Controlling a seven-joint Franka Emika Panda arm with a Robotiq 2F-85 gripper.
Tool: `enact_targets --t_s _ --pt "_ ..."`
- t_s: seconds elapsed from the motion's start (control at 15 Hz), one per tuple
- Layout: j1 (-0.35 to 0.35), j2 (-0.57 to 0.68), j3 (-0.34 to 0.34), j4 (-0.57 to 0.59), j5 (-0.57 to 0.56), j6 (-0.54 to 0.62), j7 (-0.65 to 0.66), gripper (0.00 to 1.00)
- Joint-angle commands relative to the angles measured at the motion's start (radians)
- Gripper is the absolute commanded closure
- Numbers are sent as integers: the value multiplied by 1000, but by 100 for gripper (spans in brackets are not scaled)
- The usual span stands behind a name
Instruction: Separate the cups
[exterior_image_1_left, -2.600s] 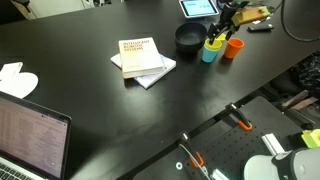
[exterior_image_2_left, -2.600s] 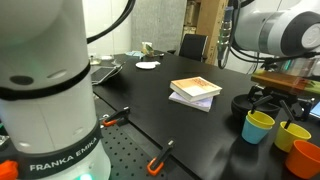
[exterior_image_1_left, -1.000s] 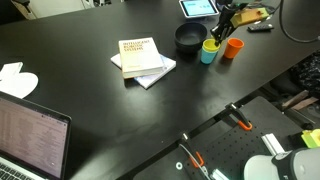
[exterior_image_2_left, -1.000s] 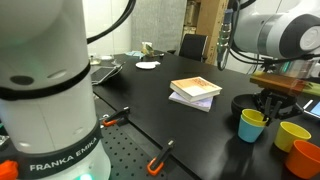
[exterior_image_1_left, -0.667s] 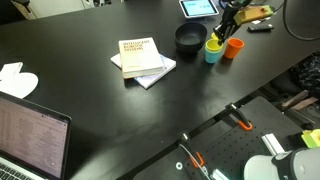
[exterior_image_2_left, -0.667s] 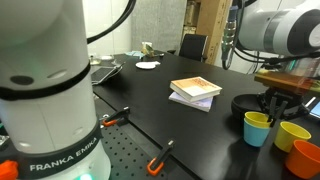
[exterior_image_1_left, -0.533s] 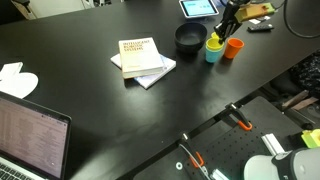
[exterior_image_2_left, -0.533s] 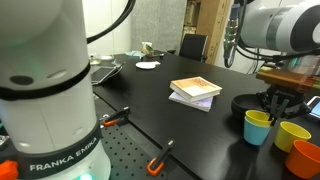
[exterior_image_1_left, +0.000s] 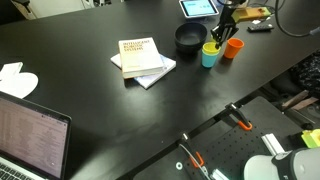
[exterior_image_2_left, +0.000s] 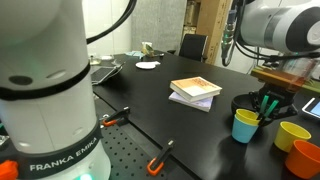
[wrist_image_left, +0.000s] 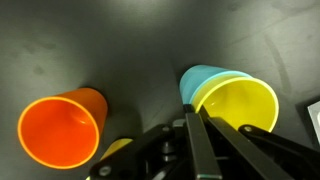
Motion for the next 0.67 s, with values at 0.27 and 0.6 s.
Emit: enact_targets --t_s 0.27,0.6 --pt "-38 -66 40 -4 97 26 -97 95" --pt "-29 -98 31 -12 80 57 -116 95"
